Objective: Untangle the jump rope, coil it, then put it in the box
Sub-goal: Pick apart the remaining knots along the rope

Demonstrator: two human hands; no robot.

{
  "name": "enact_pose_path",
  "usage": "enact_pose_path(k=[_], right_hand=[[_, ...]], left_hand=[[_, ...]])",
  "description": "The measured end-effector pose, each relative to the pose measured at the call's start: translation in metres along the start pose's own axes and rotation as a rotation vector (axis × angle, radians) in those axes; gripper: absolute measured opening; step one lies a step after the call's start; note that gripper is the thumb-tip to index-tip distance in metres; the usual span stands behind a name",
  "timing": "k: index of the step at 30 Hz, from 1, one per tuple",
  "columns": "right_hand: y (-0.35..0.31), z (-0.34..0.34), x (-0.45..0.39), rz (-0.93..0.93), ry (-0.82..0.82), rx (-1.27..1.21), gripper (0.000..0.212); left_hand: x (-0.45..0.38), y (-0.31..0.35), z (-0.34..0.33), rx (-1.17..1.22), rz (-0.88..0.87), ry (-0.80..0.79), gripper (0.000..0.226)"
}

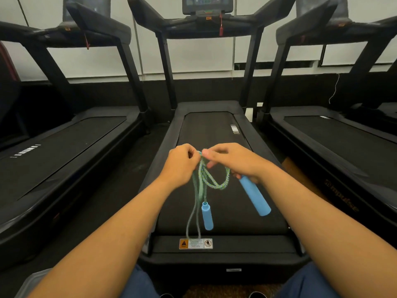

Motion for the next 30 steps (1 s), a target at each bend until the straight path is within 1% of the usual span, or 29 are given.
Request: enact_pose_path(k=[5, 6, 7, 9, 10, 13, 15, 17, 18, 21, 23, 24, 26, 27, 28, 30], right_hand=[[0.005, -0.009, -0.002, -0.048, -0.013, 0.015, 0.052], [0.006, -0.010, -0.003, -0.046, 0.005, 0.015, 0.048], [0.006, -0.010, -0.005, -0.039, 0.030, 0.016, 0.040], [0.005, -0.008, -0.007, -0.018, 0.085, 0.034, 0.018], [0.004, -0.007, -0.008, -0.012, 0.109, 0.050, 0.014], [0.002, -0.005, -0.009, -0.012, 0.162, 0.025, 0.019], [-0.006, -0.002, -0.007, 0.034, 0.120, -0.091, 0.016], [-0.016, 0.004, -0.003, 0.131, 0.056, -0.313, 0.013], [-0.021, 0.010, 0.000, 0.176, 0.047, -0.439, 0.015], [-0.024, 0.032, 0.005, 0.253, 0.099, -0.751, 0.023], [-0.021, 0.042, 0.006, 0.267, 0.090, -0.899, 0.024], [-0.019, 0.043, 0.006, 0.266, 0.059, -0.939, 0.024], [-0.014, 0.041, 0.007, 0.231, -0.031, -0.912, 0.029], [-0.010, 0.039, 0.006, 0.185, -0.051, -0.826, 0.036], [-0.003, 0.037, 0.004, 0.123, -0.028, -0.690, 0.047], [0.009, 0.038, -0.001, 0.018, 0.118, -0.357, 0.062]], left_hand=[[0.001, 0.007, -0.005, 0.052, -0.028, -0.033, 0.017], [0.001, 0.007, -0.005, 0.069, -0.020, -0.037, 0.017], [0.001, 0.005, -0.005, 0.095, -0.008, -0.041, 0.017], [0.001, 0.002, -0.005, 0.153, 0.012, -0.058, 0.018], [0.002, 0.002, -0.005, 0.165, 0.017, -0.061, 0.019], [0.000, -0.003, -0.003, 0.137, 0.041, -0.034, 0.018], [-0.002, -0.012, -0.001, 0.122, 0.095, -0.015, 0.018], [-0.004, -0.024, 0.003, 0.139, 0.158, -0.002, 0.021], [-0.005, -0.030, 0.005, 0.150, 0.182, 0.002, 0.022], [-0.008, -0.042, 0.007, 0.173, 0.229, 0.003, 0.027], [-0.009, -0.046, 0.009, 0.180, 0.245, 0.020, 0.027], [-0.009, -0.047, 0.010, 0.185, 0.254, 0.030, 0.025], [-0.008, -0.045, 0.011, 0.217, 0.251, 0.037, 0.020], [-0.007, -0.041, 0.011, 0.249, 0.240, 0.030, 0.018], [-0.005, -0.036, 0.011, 0.285, 0.227, 0.015, 0.017], [-0.004, -0.029, 0.010, 0.318, 0.186, -0.007, 0.014]])
Point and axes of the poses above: each hand's wrist, its own x-axis away from the middle knuckle, its own z-axis out of the back of the hand, y = z × x, the point moved 7 cm from there along -x, towards the middle knuckle
